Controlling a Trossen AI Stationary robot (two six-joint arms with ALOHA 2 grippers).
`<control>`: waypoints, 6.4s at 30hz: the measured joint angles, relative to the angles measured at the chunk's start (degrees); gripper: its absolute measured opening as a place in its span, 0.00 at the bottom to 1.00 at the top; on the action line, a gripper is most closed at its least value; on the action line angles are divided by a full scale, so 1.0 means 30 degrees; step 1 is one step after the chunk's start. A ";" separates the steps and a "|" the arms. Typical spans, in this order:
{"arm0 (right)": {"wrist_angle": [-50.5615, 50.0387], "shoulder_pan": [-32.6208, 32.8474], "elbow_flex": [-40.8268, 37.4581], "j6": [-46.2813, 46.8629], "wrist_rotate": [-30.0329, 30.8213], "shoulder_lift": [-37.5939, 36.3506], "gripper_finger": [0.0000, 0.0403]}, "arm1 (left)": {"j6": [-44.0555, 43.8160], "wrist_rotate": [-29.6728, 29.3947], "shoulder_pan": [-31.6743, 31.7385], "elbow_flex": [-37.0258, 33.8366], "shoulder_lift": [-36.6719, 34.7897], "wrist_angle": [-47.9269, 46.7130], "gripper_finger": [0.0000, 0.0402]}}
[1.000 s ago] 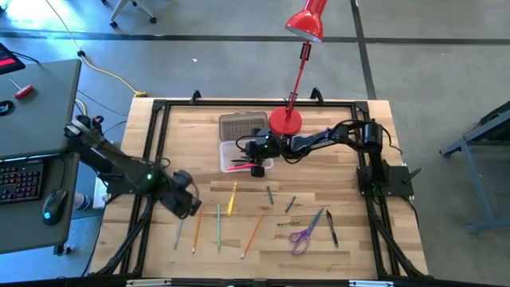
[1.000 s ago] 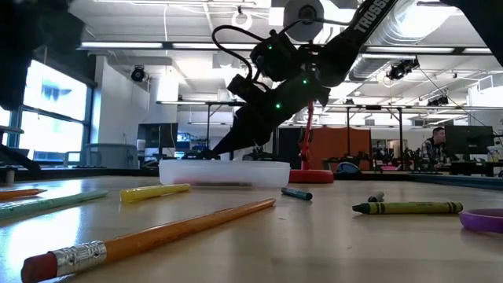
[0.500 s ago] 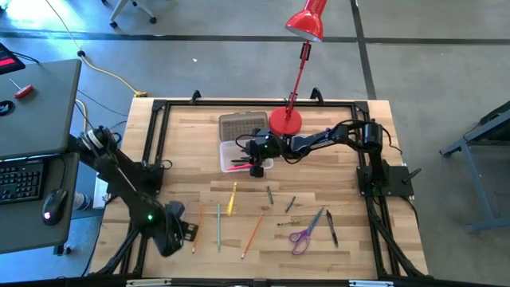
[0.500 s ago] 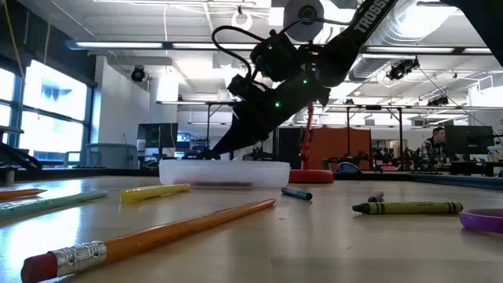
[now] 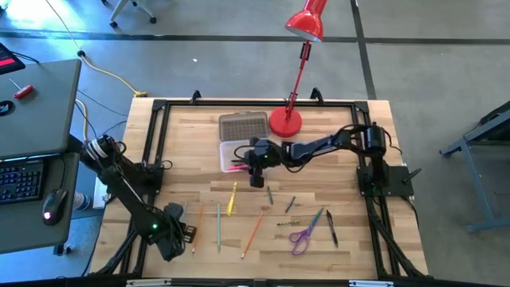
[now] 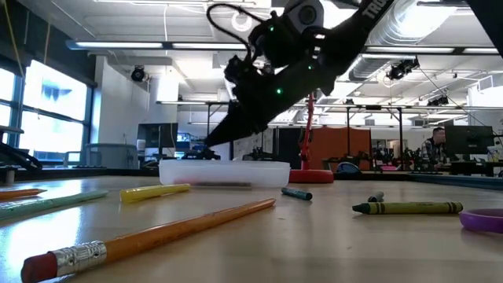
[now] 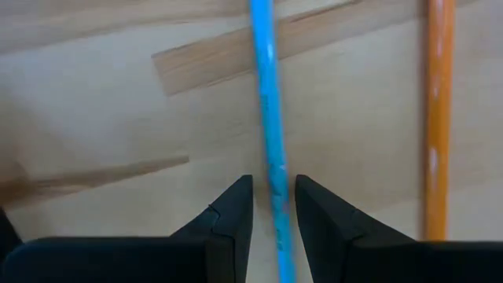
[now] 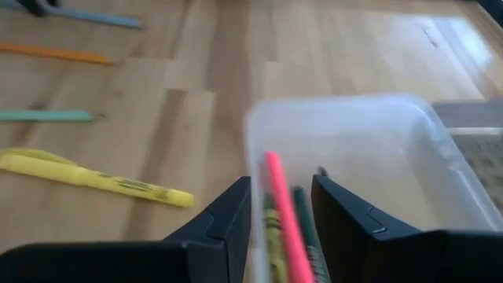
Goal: Pick & place school supplies into a supply box
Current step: Put the blue pencil into the black supply box, then put the black pen into the black supply box
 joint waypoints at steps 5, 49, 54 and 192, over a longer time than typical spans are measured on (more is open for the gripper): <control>-0.0219 0.0929 0.0000 -0.0007 0.0000 -0.0374 0.28 | 0.0775 -0.0103 -0.0007 0.0017 0.0444 0.0367 0.32; -0.0238 0.4873 0.0000 0.0160 0.0020 -0.0593 0.28 | 0.6693 -1.1297 1.0205 -0.5016 0.0503 0.0493 0.07; -0.0316 0.4873 0.0000 0.0153 0.0020 -0.0593 0.28 | 0.7522 -1.1891 1.1446 -0.4949 0.0559 0.1162 0.24; -1.6134 1.6012 -0.7410 3.3288 -0.1707 -0.7328 0.26 | 1.5101 -1.6109 1.2502 -0.4950 -0.9755 -0.1218 0.08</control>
